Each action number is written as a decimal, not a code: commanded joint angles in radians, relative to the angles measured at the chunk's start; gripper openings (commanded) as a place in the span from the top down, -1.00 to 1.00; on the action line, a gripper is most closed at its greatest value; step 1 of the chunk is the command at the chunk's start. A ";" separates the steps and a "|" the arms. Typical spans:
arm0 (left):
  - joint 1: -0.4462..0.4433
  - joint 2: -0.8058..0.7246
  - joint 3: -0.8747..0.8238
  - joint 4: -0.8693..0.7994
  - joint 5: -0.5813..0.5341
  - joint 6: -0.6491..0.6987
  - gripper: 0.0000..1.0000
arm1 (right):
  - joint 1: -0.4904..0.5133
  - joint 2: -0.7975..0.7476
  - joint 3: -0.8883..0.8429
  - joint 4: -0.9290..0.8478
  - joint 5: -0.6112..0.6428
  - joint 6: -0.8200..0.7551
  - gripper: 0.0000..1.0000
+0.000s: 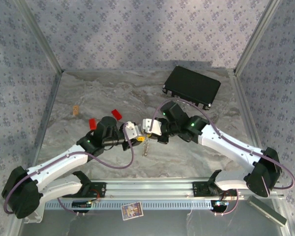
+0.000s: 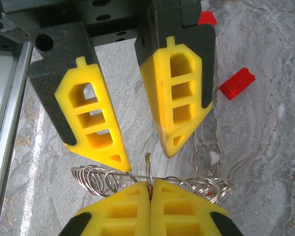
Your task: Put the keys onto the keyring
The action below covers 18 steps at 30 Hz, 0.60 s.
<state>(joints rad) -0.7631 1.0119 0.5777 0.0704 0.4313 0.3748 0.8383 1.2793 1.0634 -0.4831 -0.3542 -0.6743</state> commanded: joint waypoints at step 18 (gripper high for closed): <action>-0.008 -0.017 -0.002 0.075 0.069 0.005 1.00 | -0.038 -0.059 -0.064 0.102 -0.134 0.066 0.54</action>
<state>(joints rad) -0.7662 1.0080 0.5774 0.0814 0.4728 0.3836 0.8234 1.2625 1.0298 -0.4431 -0.4107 -0.6621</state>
